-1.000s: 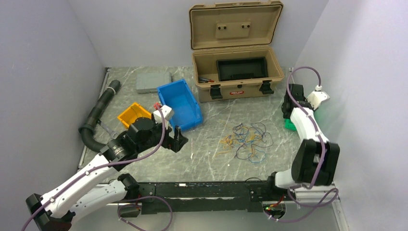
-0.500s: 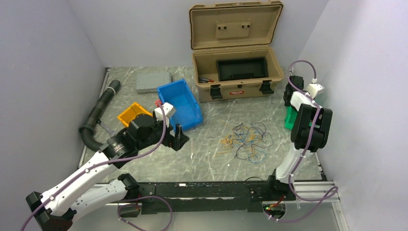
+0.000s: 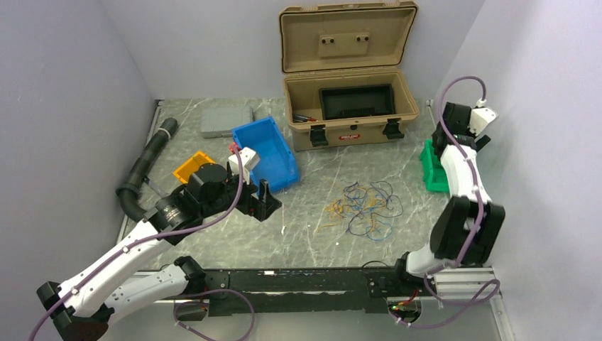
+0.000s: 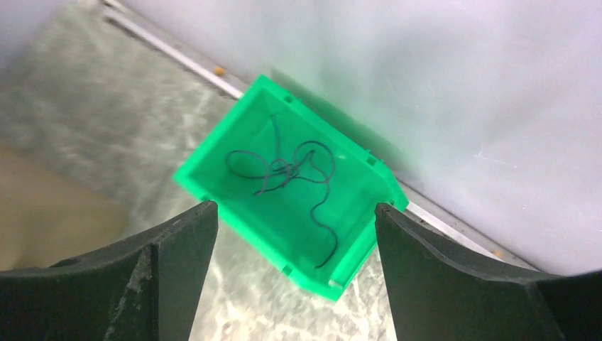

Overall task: Untangle the cables
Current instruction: Place the cable in the bin, then untie the cable.

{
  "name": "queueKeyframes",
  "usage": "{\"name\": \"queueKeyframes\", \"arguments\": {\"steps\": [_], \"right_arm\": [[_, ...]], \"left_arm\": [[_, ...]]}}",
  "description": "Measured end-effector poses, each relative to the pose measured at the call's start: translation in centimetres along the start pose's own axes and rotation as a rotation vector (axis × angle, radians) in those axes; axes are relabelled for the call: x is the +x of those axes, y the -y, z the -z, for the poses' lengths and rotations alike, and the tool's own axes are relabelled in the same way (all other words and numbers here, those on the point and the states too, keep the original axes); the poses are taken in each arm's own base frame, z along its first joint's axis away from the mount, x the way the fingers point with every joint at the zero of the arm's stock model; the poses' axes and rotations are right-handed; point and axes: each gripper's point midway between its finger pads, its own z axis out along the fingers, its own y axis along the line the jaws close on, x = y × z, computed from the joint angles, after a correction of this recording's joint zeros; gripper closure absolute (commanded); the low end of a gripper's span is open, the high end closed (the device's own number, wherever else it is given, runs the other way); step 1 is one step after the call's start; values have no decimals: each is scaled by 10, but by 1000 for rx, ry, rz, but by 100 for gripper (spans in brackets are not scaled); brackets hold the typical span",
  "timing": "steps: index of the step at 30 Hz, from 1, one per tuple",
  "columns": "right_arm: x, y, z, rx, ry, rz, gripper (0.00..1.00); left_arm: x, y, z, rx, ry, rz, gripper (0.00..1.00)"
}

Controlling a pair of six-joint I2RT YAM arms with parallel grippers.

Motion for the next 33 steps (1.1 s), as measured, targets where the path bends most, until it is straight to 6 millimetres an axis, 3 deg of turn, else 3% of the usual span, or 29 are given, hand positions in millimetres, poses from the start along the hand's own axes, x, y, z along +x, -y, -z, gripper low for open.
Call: {"name": "queueKeyframes", "arguments": {"steps": [3, 6, 14, 18, 26, 33], "right_arm": [[-22, 1, 36, -121, 50, -50, 14], [-12, -4, 66, -271, 38, -55, 12], [91, -26, 128, -670, -179, 31, 9], [114, -26, 154, -793, -225, 29, 9], [140, -21, 184, -918, -279, -28, 9], [155, -19, 194, -961, -327, -48, 12]], "left_arm": [[-1, 1, 1, 0, -2, 4, 2], [1, 1, 2, 0, -9, 22, 1], [13, 5, -2, 28, -39, 64, 1], [30, 5, -9, 39, -74, 84, 1], [35, 25, -35, 99, -98, 106, 2], [59, 48, -68, 127, -174, 116, 2]]}}
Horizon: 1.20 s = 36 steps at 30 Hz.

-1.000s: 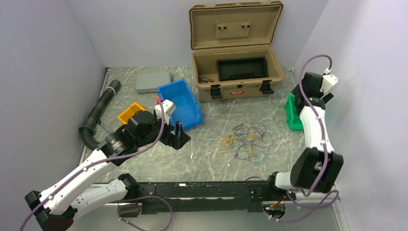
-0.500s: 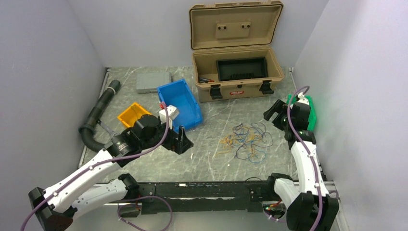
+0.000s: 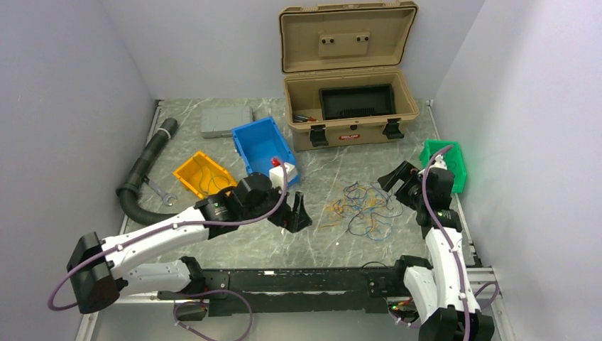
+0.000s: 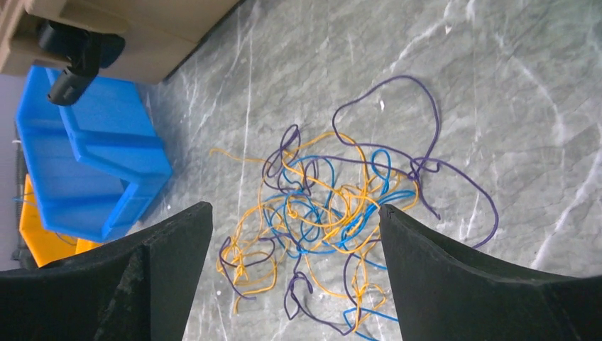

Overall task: Untangle the cables
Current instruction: Untie the cable.

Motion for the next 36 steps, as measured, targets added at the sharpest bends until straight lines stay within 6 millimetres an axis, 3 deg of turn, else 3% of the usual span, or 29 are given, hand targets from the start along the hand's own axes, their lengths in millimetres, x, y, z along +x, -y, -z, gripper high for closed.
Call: {"name": "queueKeyframes", "arguments": {"steps": [9, 16, 25, 32, 36], "right_arm": [[35, 5, -3, 29, -96, 5, 19], [59, 1, -7, 67, -161, 37, 26], [77, -9, -7, 34, -215, 27, 34], [102, -26, -2, -37, -294, 3, 36], [108, -32, 0, -57, -311, 1, 36]], "left_arm": [[13, -4, -53, -53, -62, 49, 4], [12, -1, -100, -62, -85, 46, 12], [22, -14, -147, -101, -122, 48, 33], [46, -33, -169, -140, -168, 46, 47], [48, -36, -180, -141, -168, 43, 53]]}}
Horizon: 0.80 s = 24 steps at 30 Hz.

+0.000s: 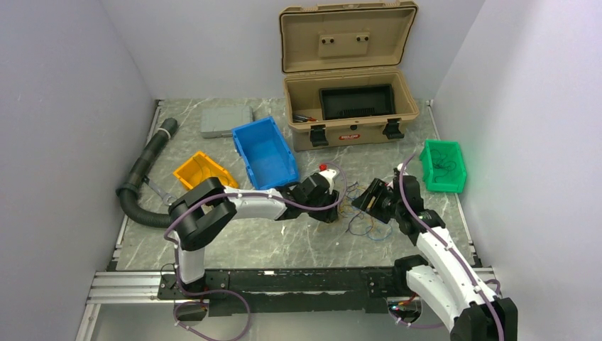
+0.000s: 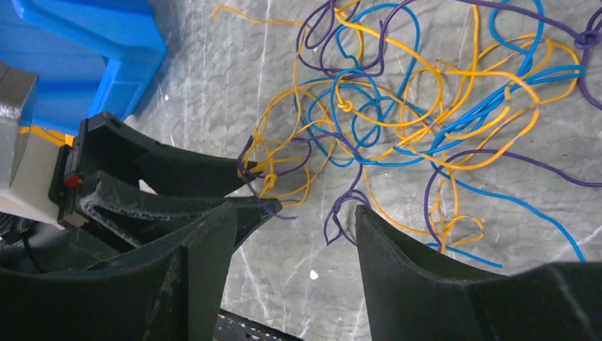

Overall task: Untangle the cables
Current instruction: Untie the cable.

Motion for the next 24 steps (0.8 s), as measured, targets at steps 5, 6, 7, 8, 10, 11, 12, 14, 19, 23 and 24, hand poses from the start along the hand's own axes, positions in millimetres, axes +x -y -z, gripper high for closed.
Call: {"name": "queueKeyframes", "arguments": {"steps": [5, 6, 7, 8, 10, 11, 12, 14, 19, 23, 24], "right_arm": [[6, -2, -2, -10, -18, -8, 37], [7, -3, -2, -14, -20, -12, 38], [9, -3, -3, -15, -22, -18, 39], [10, -2, -4, -15, -25, -25, 39], [13, -1, -6, -16, -33, -43, 39], [15, 0, -8, -16, -37, -49, 39], [16, 0, -10, -18, -42, -55, 39], [18, 1, -13, -16, -51, -62, 38], [19, 2, -24, -9, -67, -68, 38], [16, -1, -31, -20, -67, -76, 38], [16, -1, -33, -21, -67, -77, 37]], "left_arm": [[-13, 3, -10, 5, 36, -36, 100], [-17, 3, -11, 7, 50, -62, 100], [-19, 2, -11, 5, 60, -79, 100], [-21, 2, -11, 8, 69, -96, 100], [-24, 3, -12, 17, 88, -122, 100], [-23, 2, -11, 22, 95, -133, 100], [-21, 1, -9, 27, 102, -145, 100], [-14, -3, -3, 31, 101, -158, 100], [-13, -1, 11, 47, 110, -174, 100], [-20, 5, 31, 68, 138, -177, 100], [-22, 7, 37, 71, 148, -178, 99]]}}
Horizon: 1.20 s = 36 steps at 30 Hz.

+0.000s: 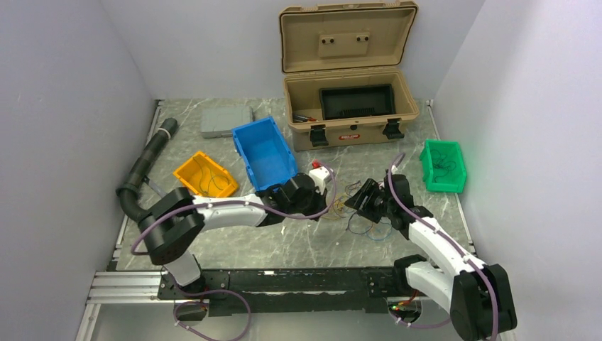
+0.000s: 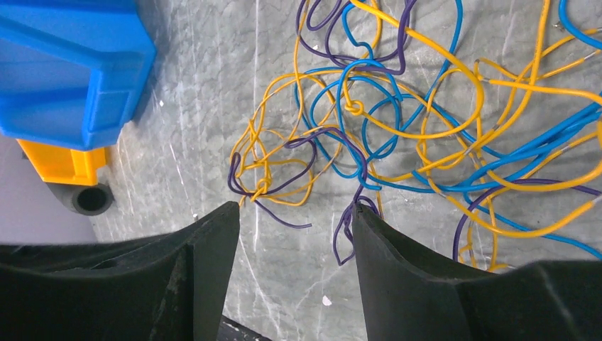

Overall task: Untangle the cables
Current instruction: Untie the cable.

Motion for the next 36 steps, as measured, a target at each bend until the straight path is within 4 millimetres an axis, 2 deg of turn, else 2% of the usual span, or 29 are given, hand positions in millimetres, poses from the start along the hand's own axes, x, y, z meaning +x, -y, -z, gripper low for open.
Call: {"name": "queueKeyframes", "arguments": {"steps": [1, 3, 7, 10, 14, 21, 25, 29, 30, 33, 36], "right_arm": [[0, 0, -2, 1, -1, -1, 36], [0, 2, -4, 7, -5, -1, 35], [-1, 4, -4, 18, 2, 6, 34], [-4, 3, -3, 24, 6, 17, 33], [-10, -4, 1, 11, 17, 42, 30], [-18, -19, 6, -22, 20, 88, 29], [-18, -20, 9, -24, 16, 98, 29], [-17, -19, 15, -24, 21, 107, 29], [-17, -19, 16, -25, 22, 109, 29], [-16, -17, 16, -18, 17, 111, 31], [-16, -17, 16, -16, 18, 106, 33]], "left_arm": [[-3, 1, 7, 0, 7, -1, 91], [-11, 3, 19, -5, 26, -8, 65], [-20, 1, 32, -6, 50, -63, 41], [-17, -7, 32, -23, 39, -132, 36], [-13, -22, 24, -44, 21, -244, 39], [1, -45, -3, -48, -16, -449, 37], [10, -48, -23, -32, -50, -540, 36], [15, -39, -33, -6, -52, -630, 40], [14, -35, -35, 1, -49, -644, 42], [7, -27, -44, 14, -23, -671, 60], [1, -23, -50, 27, 3, -674, 86]]}}
